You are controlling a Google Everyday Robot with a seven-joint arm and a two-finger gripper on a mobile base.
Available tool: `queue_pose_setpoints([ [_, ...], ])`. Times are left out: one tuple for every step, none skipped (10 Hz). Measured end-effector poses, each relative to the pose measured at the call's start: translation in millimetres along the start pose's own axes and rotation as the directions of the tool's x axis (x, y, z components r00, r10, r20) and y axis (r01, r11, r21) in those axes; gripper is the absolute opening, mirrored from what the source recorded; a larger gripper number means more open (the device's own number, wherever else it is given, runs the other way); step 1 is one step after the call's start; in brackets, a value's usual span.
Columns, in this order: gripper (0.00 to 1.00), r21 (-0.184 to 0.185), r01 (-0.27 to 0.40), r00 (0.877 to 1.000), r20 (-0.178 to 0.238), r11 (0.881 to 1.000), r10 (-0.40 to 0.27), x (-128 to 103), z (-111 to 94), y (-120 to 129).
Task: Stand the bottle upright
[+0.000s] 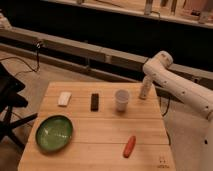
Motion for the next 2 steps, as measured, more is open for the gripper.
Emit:
queue_pose_setpoints([
  [0.8,-0.002,-0.001,1.0,0.001,1.0,0.001,-0.1,0.2,0.0],
  [0.8,0.0,-0.007,1.0,0.003,1.0,0.007,0.6,0.1,0.0],
])
